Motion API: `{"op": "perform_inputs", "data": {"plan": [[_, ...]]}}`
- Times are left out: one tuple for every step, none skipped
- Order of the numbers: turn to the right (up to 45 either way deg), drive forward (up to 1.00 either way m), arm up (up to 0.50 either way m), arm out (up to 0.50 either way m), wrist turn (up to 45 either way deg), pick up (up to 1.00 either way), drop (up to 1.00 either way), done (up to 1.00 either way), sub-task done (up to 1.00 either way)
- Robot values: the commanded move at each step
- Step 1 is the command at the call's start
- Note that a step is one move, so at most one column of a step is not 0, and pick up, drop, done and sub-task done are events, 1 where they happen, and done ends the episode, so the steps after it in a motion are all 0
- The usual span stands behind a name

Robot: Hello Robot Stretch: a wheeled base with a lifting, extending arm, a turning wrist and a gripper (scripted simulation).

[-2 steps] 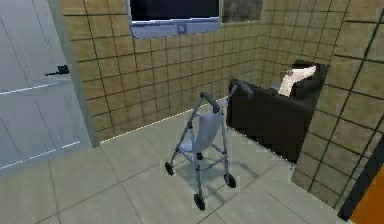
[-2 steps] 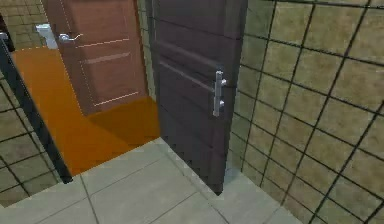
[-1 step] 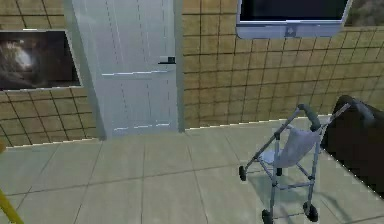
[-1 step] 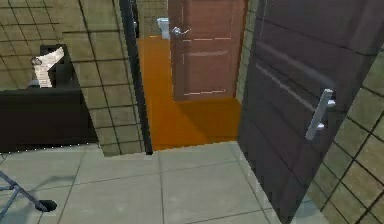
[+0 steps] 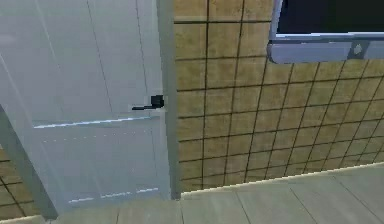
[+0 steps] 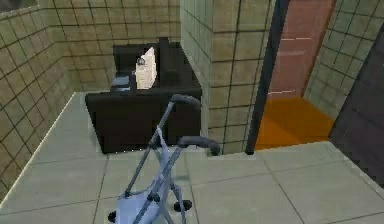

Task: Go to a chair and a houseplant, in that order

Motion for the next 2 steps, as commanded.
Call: {"op": "perform_inputs", "data": {"plan": [[-33.0, 0.00, 0.00, 0.00, 0.0, 0.00, 0.00, 0.00, 0.00], [0.0, 0.05, 0.00, 0.00, 0.0, 0.00, 0.00, 0.00, 0.00]]}}
